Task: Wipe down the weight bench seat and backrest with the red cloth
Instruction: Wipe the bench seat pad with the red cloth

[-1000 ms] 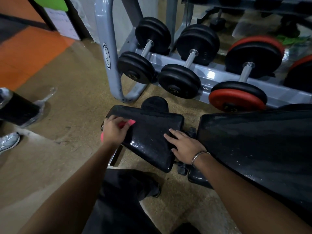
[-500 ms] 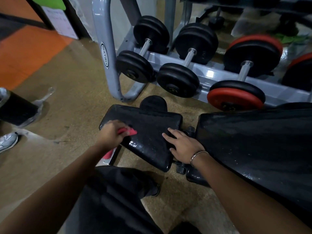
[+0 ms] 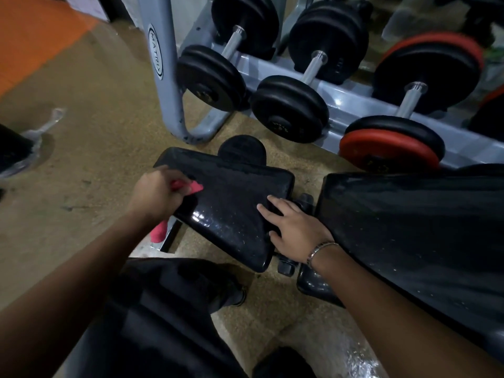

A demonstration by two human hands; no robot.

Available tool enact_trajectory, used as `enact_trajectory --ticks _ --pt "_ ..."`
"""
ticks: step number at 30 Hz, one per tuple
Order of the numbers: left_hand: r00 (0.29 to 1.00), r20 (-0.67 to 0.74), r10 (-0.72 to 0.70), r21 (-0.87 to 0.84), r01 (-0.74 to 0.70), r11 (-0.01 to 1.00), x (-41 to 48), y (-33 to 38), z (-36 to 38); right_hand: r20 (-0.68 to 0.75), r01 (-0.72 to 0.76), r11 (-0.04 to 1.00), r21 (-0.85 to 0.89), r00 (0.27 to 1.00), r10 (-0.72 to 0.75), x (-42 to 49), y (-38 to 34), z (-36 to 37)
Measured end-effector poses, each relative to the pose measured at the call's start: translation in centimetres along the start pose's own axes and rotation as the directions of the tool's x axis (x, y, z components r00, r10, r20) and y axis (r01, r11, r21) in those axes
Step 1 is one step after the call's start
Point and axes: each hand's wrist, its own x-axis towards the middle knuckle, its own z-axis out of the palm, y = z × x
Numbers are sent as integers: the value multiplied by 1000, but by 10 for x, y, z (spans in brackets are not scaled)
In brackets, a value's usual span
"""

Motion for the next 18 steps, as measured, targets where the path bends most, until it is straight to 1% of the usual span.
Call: enact_trajectory --ticks 1,2,4,5,6,7,9,10,11,12,14,15,16,17,18 --pt "999 -23 31 -5 -31 1000 -2 3 3 -7 5 1000 -7 1000 -5 1 1 0" --pt "997 13 75 -21 -75 997 -4 5 3 -9 9 1000 -15 1000 -9 2 1 -1" --pt "971 176 164 -57 -156 986 -7 3 -2 -2 9 1000 -27 1000 -9 3 0 -1" --pt "954 236 185 -56 -176 983 -6 0 -5 2 9 999 -31 1000 -9 3 0 -1" --pt "949 260 178 -41 -173 984 -3 -2 -7 4 11 999 -34 1000 -11 3 -1 -1" --pt "958 248 143 -24 -141 990 -1 -4 -7 3 11 999 -35 1000 -11 2 -1 -2" --pt "991 128 43 2 -43 999 -1 0 -1 -2 8 999 -39 1000 -8 2 -1 -3" --pt "998 66 21 1 -21 1000 -4 5 3 -5 7 999 -42 1000 -7 2 -1 -3" --pt "998 51 45 -10 -45 999 -8 9 6 -8 5 999 -42 1000 -5 1 -2 -4" --pt "991 88 106 -22 -104 994 -12 11 9 -9 2 999 -40 1000 -2 1 -2 -3" --pt "950 219 223 -42 -219 975 -18 10 6 -7 -2 999 -38 1000 2 0 -3 -2" --pt "940 254 227 -39 -225 974 -17 8 2 -5 -2 999 -39 1000 2 -1 -4 -2" --pt "949 253 190 -26 -189 982 -14 7 0 -4 -3 999 -39 1000 3 -1 -4 -2" --pt "971 209 119 -16 -118 993 -11 7 0 -6 -2 999 -39 1000 2 -1 -5 -2" --pt "990 133 40 -10 -39 999 -9 8 1 -12 0 999 -40 1000 -1 0 -5 -3"
